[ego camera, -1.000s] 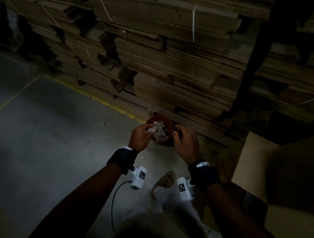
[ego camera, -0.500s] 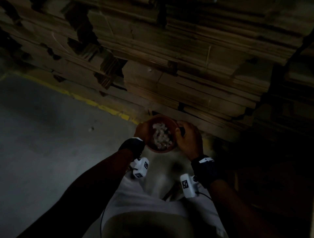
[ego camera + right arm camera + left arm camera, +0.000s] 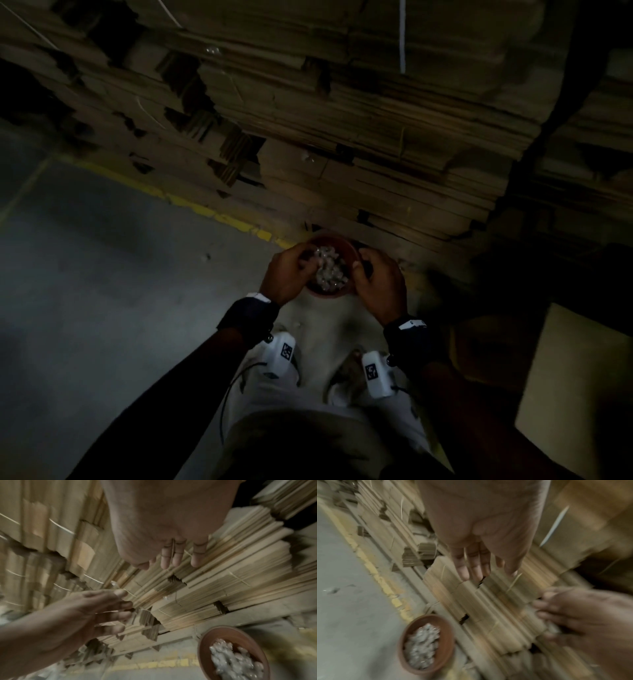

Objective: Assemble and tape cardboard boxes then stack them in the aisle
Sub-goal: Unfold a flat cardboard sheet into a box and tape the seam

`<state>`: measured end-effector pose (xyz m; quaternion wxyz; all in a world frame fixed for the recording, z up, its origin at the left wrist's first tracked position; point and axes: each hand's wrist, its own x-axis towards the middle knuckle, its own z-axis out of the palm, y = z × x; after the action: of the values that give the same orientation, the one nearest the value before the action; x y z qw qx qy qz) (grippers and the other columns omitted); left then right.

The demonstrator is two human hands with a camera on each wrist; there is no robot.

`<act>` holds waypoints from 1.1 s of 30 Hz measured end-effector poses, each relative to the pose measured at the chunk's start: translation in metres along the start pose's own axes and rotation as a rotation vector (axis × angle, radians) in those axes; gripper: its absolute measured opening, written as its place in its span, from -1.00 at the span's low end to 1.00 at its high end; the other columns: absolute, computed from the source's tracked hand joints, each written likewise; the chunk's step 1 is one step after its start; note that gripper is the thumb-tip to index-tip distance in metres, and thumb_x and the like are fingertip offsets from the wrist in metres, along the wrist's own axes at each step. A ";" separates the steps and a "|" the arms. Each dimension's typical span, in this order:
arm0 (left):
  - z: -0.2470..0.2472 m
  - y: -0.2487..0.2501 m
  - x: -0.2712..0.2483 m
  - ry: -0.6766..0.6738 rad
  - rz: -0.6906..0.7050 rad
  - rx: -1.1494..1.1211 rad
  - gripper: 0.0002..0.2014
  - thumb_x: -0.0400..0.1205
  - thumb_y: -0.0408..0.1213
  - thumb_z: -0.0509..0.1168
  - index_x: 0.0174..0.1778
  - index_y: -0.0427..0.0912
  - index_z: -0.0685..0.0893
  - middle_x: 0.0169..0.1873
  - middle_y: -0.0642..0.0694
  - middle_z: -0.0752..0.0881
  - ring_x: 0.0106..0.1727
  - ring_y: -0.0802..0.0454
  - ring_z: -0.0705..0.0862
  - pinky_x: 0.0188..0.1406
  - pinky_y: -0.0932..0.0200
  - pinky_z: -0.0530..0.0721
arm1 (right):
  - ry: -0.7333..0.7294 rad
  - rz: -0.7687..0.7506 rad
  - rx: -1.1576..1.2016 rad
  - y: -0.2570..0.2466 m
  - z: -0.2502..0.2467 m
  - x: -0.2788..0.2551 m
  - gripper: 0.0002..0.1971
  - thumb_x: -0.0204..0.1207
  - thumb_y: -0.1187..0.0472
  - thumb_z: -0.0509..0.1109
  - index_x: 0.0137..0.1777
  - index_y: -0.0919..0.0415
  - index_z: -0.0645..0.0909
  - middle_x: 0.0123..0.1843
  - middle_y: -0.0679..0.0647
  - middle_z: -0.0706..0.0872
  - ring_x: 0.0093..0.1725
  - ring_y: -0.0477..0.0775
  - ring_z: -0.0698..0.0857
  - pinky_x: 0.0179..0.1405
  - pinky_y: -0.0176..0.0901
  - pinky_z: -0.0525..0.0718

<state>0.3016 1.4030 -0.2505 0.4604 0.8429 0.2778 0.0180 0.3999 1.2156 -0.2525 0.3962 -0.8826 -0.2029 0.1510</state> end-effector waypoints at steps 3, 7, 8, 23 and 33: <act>-0.007 0.034 -0.041 0.052 0.005 -0.033 -0.56 0.53 0.21 0.35 0.15 -0.02 0.78 -0.09 0.00 0.86 -0.09 0.20 0.80 -0.03 0.14 0.77 | 0.029 -0.027 0.005 -0.011 -0.029 -0.026 -0.56 0.59 -0.02 0.29 0.37 0.17 0.70 0.33 0.19 0.74 0.35 0.26 0.64 0.30 0.02 0.59; -0.005 0.062 -0.086 0.071 0.033 -0.073 -0.88 0.65 -0.07 0.45 0.08 0.13 0.74 -0.08 -0.01 0.84 -0.11 0.35 0.76 -0.10 0.29 0.71 | 0.130 -0.063 0.015 -0.007 -0.060 -0.061 -0.54 0.60 -0.11 0.27 0.33 0.15 0.71 0.28 0.14 0.77 0.29 0.25 0.68 0.28 0.11 0.66; -0.003 0.067 -0.096 0.072 0.050 -0.077 -0.89 0.66 -0.13 0.45 0.08 0.13 0.74 -0.07 0.00 0.84 -0.09 0.35 0.76 -0.09 0.29 0.71 | 0.158 -0.066 0.015 -0.005 -0.067 -0.070 -0.54 0.60 -0.12 0.28 0.32 0.16 0.71 0.27 0.14 0.77 0.28 0.25 0.69 0.26 0.16 0.67; 0.091 0.133 -0.281 -0.049 0.466 -0.206 -0.76 0.70 -0.09 0.34 0.18 -0.09 0.76 0.13 0.07 0.73 0.11 0.19 0.73 -0.03 0.16 0.74 | 0.620 -0.064 -0.126 0.019 -0.176 -0.333 -0.61 0.65 -0.02 0.35 0.33 0.23 0.68 0.22 0.11 0.76 0.22 0.12 0.68 0.19 -0.01 0.64; 0.183 0.216 -0.407 -0.226 0.637 -0.204 -0.78 0.69 -0.10 0.32 0.17 -0.06 0.77 0.15 0.11 0.71 0.11 0.25 0.70 0.05 0.12 0.73 | 0.888 0.077 -0.170 0.089 -0.294 -0.482 -0.61 0.65 0.01 0.41 0.34 0.25 0.67 0.24 0.16 0.75 0.25 0.19 0.69 0.18 0.02 0.65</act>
<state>0.1080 0.9740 -0.0944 0.5414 0.8336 -0.0552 0.0951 0.1264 0.7443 -0.0806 0.3652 -0.8982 0.0078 -0.2446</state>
